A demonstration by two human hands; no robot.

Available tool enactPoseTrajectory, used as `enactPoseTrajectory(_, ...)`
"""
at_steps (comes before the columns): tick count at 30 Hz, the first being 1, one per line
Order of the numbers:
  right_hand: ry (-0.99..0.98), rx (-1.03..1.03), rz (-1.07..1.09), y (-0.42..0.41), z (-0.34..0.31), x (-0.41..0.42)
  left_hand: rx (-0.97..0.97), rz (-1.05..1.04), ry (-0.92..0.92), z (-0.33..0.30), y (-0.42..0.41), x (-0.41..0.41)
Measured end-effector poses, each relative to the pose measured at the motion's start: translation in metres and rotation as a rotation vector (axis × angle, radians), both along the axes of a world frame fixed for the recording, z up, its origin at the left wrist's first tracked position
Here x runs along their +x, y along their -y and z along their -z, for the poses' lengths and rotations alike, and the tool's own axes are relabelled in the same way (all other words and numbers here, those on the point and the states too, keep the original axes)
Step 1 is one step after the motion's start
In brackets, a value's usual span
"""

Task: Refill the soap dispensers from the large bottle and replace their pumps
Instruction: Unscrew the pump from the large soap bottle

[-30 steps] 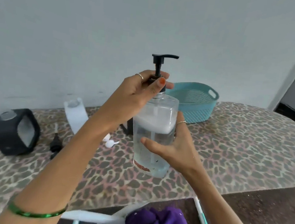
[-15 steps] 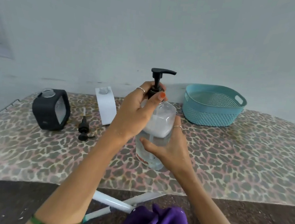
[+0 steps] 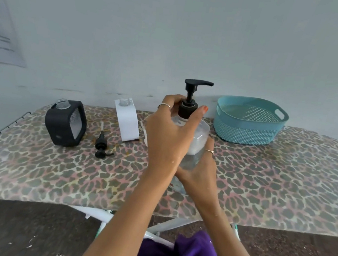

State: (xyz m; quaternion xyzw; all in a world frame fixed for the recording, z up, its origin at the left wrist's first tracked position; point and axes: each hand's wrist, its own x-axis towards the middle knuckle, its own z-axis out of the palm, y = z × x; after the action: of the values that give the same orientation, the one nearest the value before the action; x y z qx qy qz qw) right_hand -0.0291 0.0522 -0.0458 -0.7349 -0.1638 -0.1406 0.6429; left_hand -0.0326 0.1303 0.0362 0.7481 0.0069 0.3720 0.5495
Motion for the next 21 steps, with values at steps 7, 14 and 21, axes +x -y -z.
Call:
enactPoseTrajectory(7,-0.012,-0.05,0.036,0.001,0.0,-0.001,0.0,0.054,-0.119,-0.014,0.001,0.005)
enactPoseTrajectory(14,-0.025,-0.034,0.019,0.002,0.002,0.002,0.017,0.6,-0.317,-0.021,-0.039,0.0)
enactPoseTrajectory(21,-0.028,-0.082,0.04,0.0,-0.001,-0.001,0.018,0.535,-0.252,-0.031,-0.054,0.008)
